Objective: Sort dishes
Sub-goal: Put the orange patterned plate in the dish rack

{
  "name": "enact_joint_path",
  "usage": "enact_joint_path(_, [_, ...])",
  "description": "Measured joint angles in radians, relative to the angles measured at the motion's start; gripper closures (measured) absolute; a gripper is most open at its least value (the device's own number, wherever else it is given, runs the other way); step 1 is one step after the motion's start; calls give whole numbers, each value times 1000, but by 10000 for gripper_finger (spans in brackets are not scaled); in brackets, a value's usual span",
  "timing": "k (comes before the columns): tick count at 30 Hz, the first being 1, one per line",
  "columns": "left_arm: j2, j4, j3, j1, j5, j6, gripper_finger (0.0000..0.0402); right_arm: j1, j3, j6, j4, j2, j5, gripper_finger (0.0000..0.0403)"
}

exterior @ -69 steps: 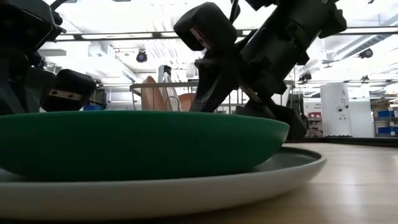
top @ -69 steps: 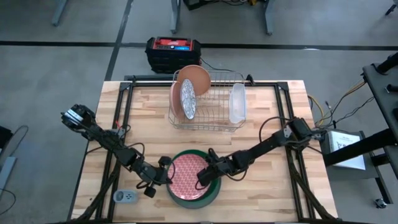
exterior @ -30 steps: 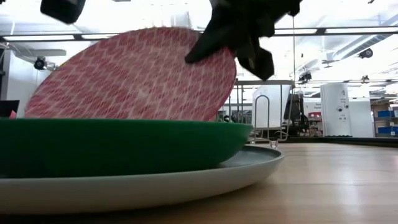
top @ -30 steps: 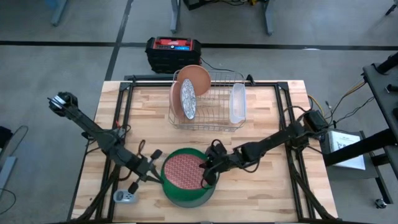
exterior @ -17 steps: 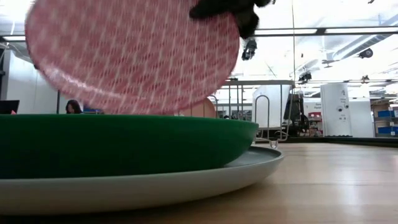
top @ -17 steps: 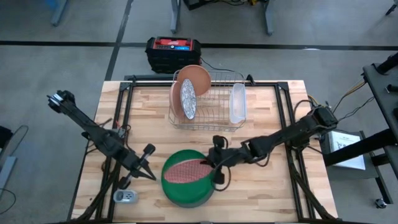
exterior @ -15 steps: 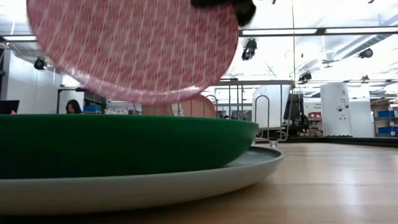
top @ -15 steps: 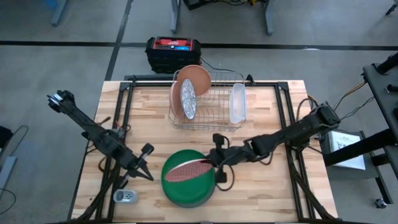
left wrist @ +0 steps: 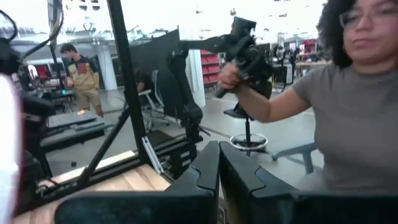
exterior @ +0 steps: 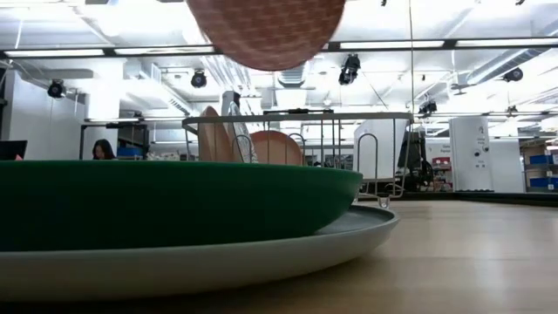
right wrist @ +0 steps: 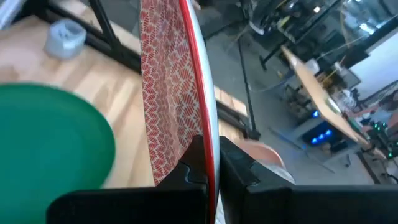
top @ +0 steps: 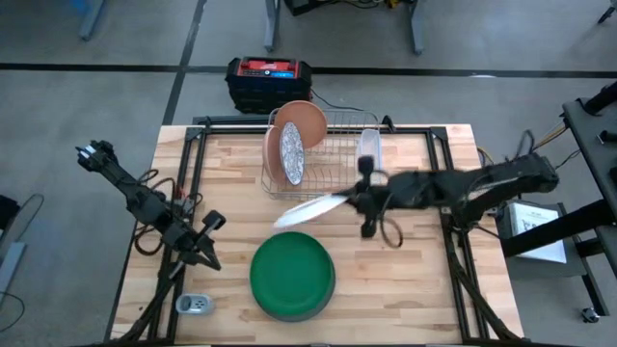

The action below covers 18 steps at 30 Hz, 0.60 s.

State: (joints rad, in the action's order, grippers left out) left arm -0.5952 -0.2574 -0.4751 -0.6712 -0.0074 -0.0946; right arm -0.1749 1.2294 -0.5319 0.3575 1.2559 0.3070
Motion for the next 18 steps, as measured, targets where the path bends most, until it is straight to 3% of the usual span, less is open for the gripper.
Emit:
enact_joint_path(7, [37,6,0,0,-54,-58,401,209,145,-162,204,-14,-152,401])
enact_joint_path(12, [60,10,0,0,-200,-122,401,323,235,-526,342,32,-176,401])
enact_joint_path(18, [80,38,0,1,-321,-182,401,409,319,-821,400,114,-204,401])
